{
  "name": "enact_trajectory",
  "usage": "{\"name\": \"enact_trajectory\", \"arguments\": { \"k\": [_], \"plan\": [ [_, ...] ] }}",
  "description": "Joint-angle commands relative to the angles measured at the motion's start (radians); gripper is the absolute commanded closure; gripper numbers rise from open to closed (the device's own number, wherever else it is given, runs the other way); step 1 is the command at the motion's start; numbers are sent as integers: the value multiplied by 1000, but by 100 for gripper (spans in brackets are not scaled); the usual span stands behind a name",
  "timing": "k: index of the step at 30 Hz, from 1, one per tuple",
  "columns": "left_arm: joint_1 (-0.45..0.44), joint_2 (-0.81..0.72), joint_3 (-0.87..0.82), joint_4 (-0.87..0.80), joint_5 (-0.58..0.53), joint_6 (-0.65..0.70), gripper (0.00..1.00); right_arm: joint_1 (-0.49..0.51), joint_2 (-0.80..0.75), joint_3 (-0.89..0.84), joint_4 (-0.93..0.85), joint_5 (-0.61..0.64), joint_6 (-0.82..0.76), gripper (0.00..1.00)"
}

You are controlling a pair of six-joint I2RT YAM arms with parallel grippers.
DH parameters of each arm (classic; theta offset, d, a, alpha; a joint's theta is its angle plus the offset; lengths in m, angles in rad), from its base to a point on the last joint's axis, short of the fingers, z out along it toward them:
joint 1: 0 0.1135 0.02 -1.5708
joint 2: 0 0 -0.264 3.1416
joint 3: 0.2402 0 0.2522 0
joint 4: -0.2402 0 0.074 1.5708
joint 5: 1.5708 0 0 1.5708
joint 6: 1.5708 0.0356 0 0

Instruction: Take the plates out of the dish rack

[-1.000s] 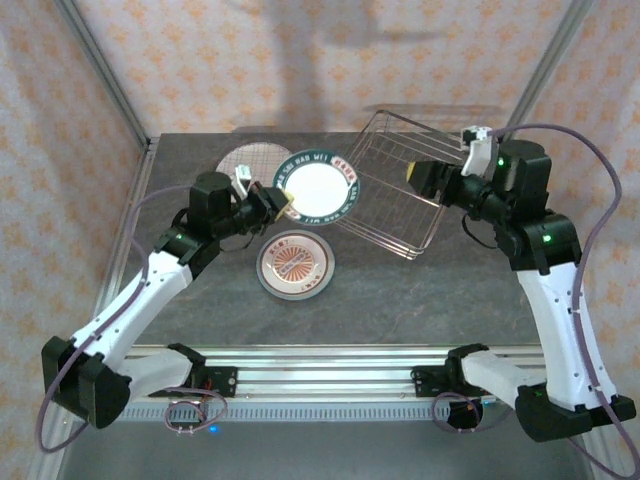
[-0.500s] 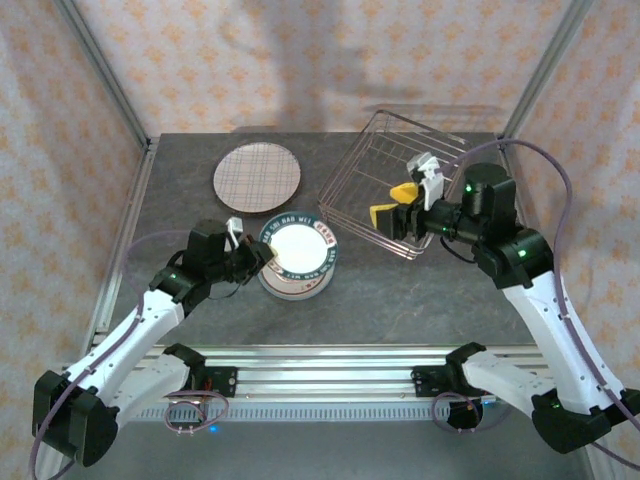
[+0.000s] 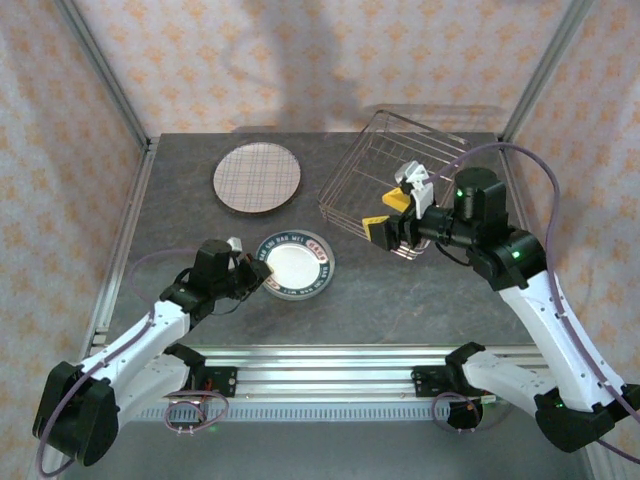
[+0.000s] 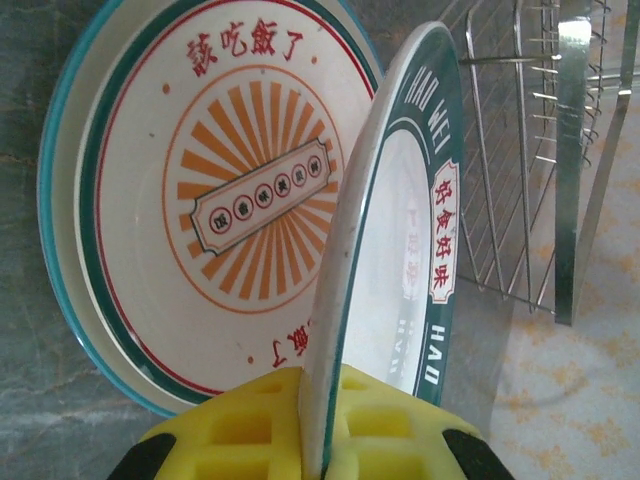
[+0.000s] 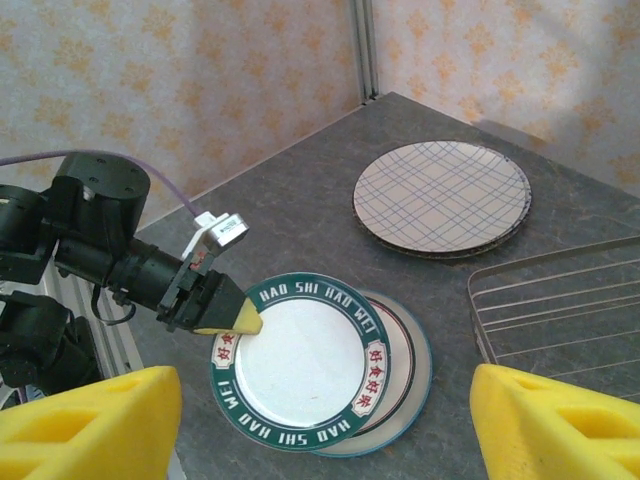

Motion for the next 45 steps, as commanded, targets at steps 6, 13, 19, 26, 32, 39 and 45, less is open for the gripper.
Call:
{"name": "enact_trajectory", "arguments": {
  "k": [6, 13, 19, 26, 32, 39, 45],
  "plan": [
    [12, 70, -41, 213, -32, -13, 100, 11, 3, -16, 19, -17, -4, 24],
    [19, 121, -44, 252, -35, -4, 100, 13, 11, -14, 20, -22, 2, 24],
    [25, 154, -52, 279, -34, -4, 100, 14, 22, -13, 21, -25, 5, 24],
    [29, 188, -52, 294, -32, 1, 100, 14, 35, -7, 25, -29, 7, 24],
    [33, 206, -58, 300, -32, 6, 100, 16, 39, -3, 25, -31, 10, 24],
    [36, 241, -63, 322, -23, 10, 100, 17, 46, -3, 26, -42, 14, 24],
    [36, 264, -60, 318, -14, 17, 91, 16, 49, -1, 26, -43, 15, 24]
  ]
}}
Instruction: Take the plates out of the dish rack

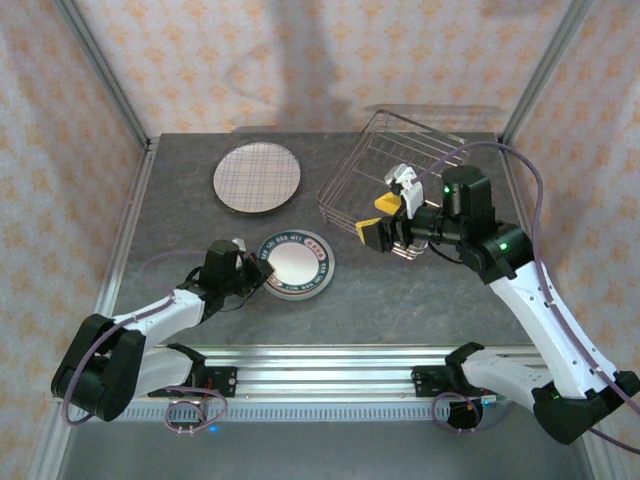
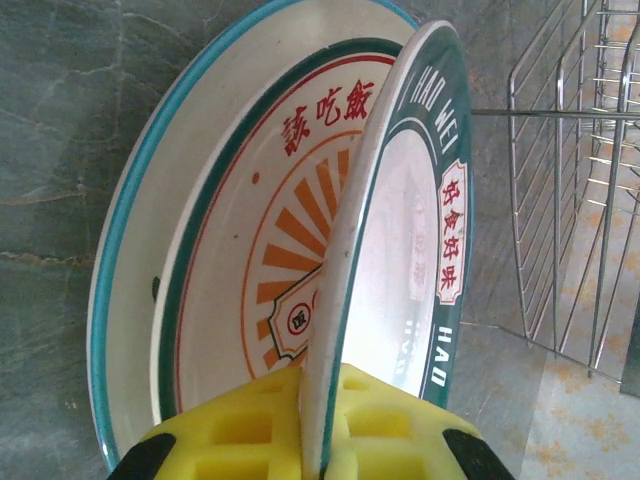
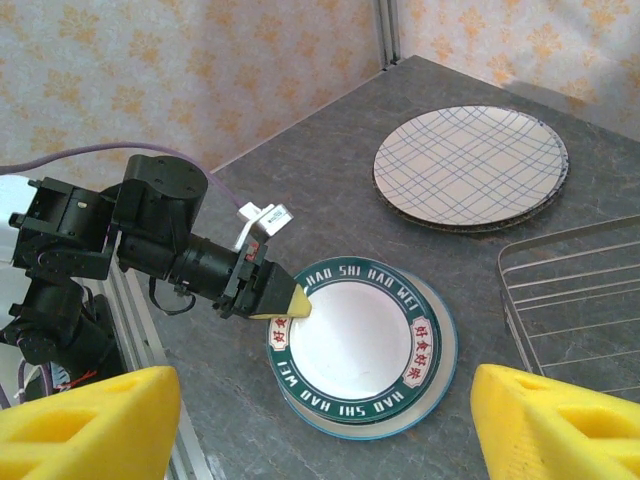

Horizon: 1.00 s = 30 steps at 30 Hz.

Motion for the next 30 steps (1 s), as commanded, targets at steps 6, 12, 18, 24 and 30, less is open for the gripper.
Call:
{"name": "enact_trajectory", "arguments": {
  "k": [6, 12, 18, 24, 30],
  "plan": [
    [8, 16, 16, -5, 1, 34, 79, 10, 7, 16, 27, -15, 14, 24],
    [8, 15, 42, -53, 2, 51, 71, 9, 10, 17, 29, -12, 20, 24],
    [9, 29, 99, -158, 2, 93, 64, 10, 12, 19, 30, -11, 20, 24],
    [9, 61, 167, -298, -20, 141, 63, 10, 18, 22, 30, -8, 25, 24],
    [8, 112, 220, -368, -31, 174, 59, 9, 24, 26, 35, -6, 29, 24]
  ]
}}
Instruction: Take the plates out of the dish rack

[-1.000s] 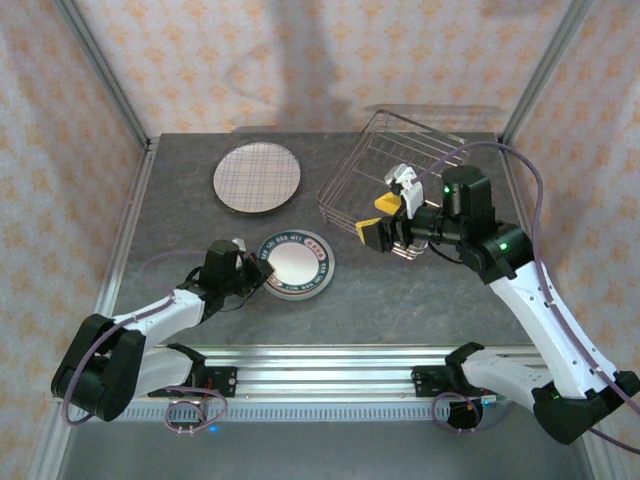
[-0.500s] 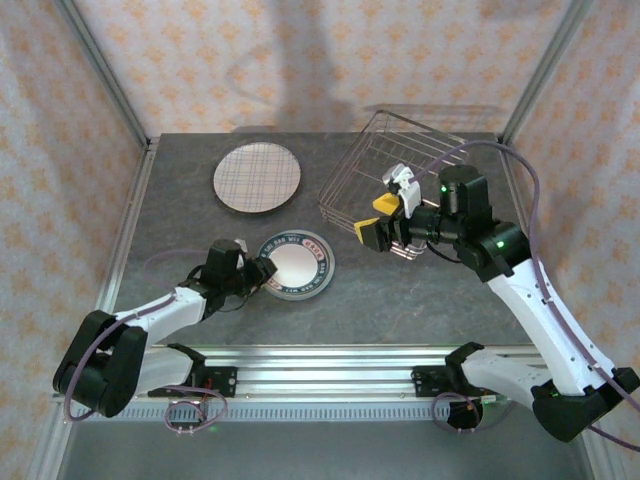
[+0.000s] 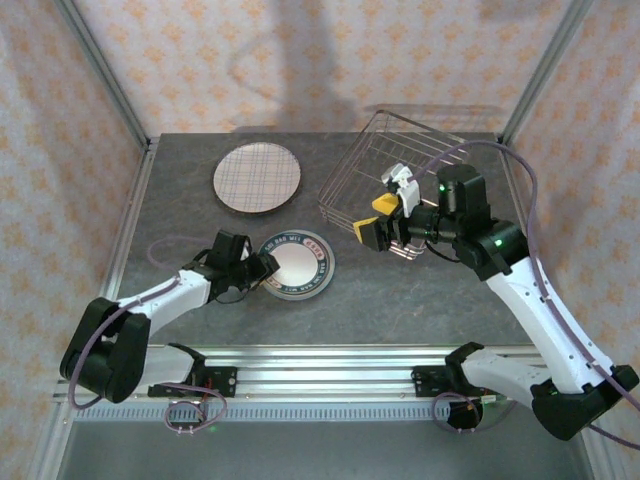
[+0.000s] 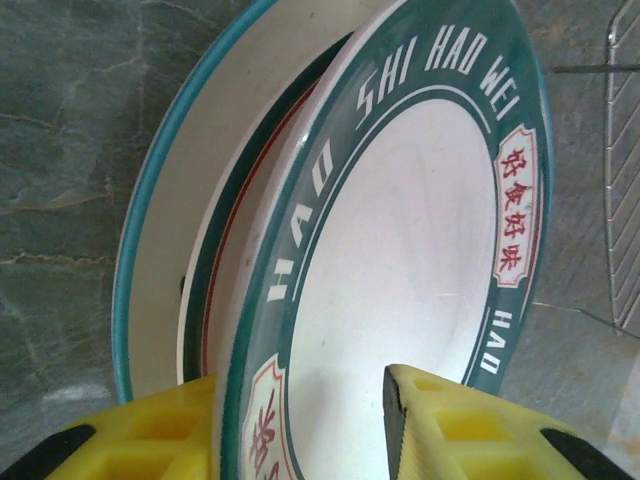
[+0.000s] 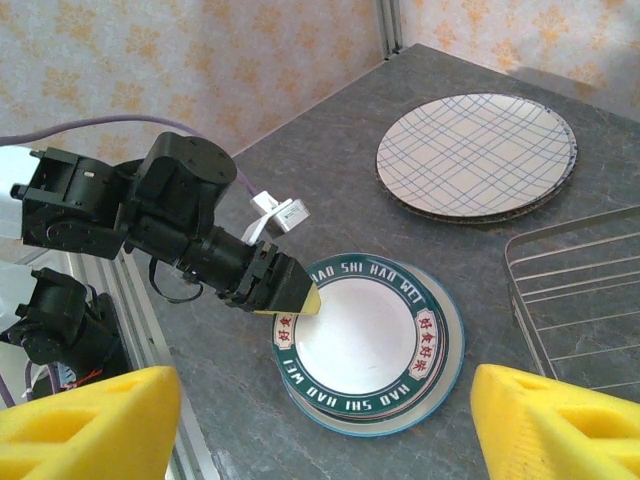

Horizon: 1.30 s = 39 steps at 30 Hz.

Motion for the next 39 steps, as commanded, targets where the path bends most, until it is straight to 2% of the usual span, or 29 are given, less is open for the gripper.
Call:
{"name": "enact_trajectory", "arguments": {
  "k": [1, 23, 30, 35, 37, 38, 39],
  "plan": [
    [8, 22, 44, -78, -29, 46, 58, 6, 2, 26, 34, -4, 11, 24],
    [-2, 82, 199, -373, -132, 136, 55, 6, 23, 33, 42, 8, 25, 24],
    [-5, 70, 238, -430, -164, 146, 53, 5, 23, 40, 42, 80, 39, 24],
    [-7, 7, 313, -547, -233, 156, 39, 5, 12, 43, 74, 262, 95, 24],
    [-6, -36, 354, -588, -270, 155, 26, 6, -12, 21, 122, 409, 151, 23],
    [-4, -54, 372, -601, -283, 153, 17, 5, -19, 12, 137, 513, 196, 10],
    [0, -75, 392, -615, -299, 151, 2, 5, -18, 15, 119, 666, 263, 1]
  ]
}}
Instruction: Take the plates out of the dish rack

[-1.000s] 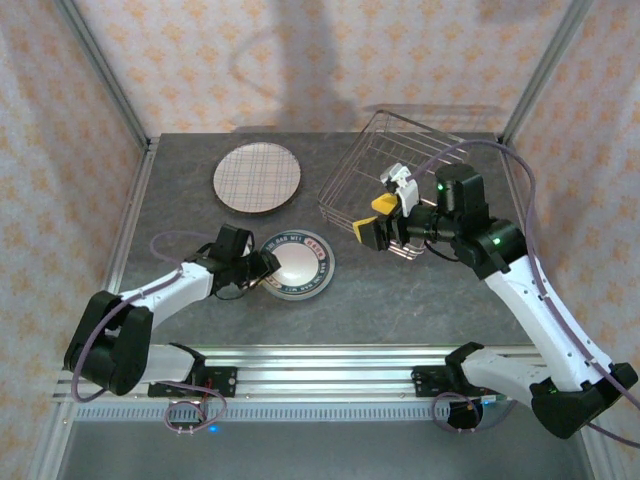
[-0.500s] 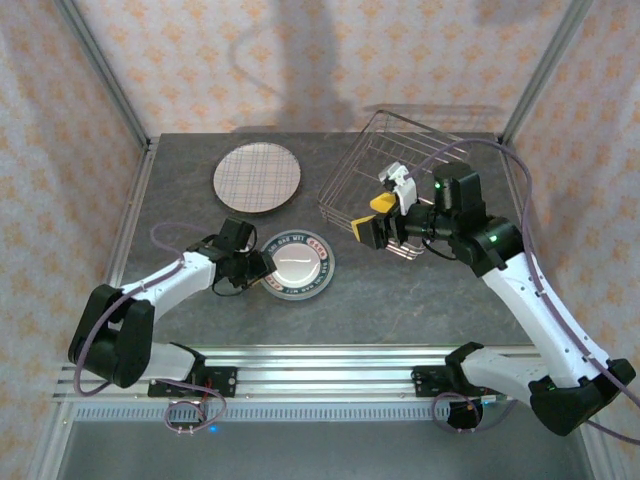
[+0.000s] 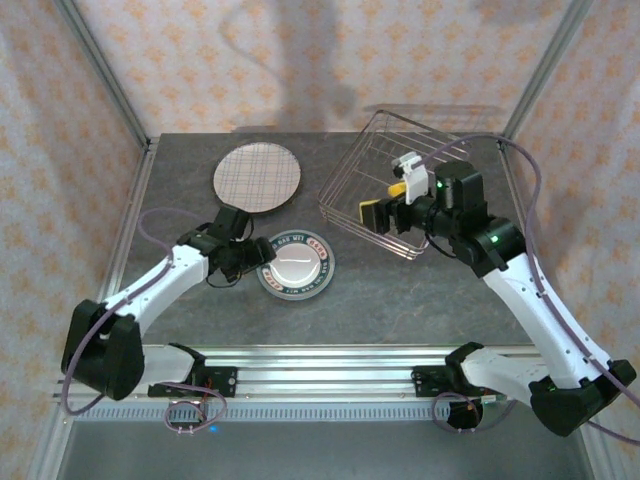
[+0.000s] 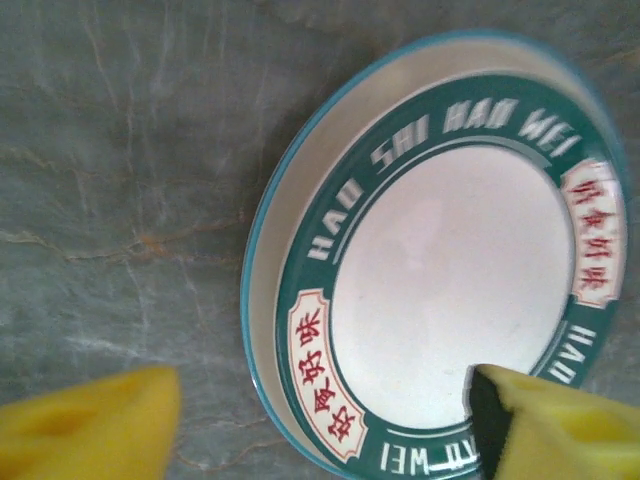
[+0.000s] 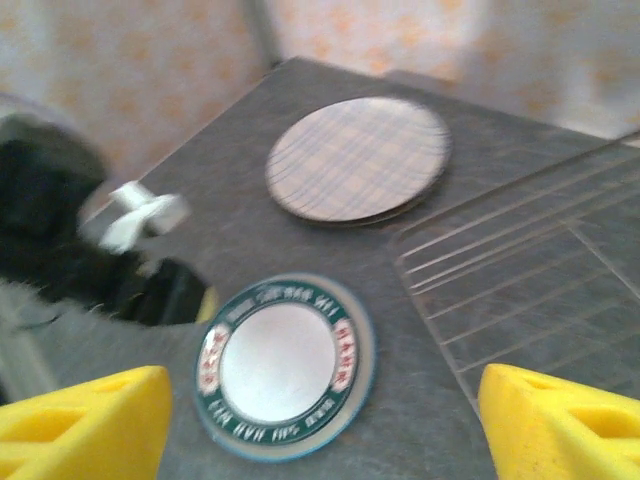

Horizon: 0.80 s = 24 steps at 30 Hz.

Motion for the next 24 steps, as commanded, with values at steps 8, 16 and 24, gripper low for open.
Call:
{"name": "enact_trajectory", "arguments": {
  "k": [8, 16, 24],
  "plan": [
    [177, -171, 159, -114, -88, -52, 1, -301, 70, 70, -443, 788, 686, 1],
    [231, -244, 142, -201, -647, 4, 1, -367, 5, -351, -35, 982, 626, 1],
    [253, -317, -308, 463, -855, 545, 1, -385, 110, -716, 619, 811, 239, 1]
  ]
}}
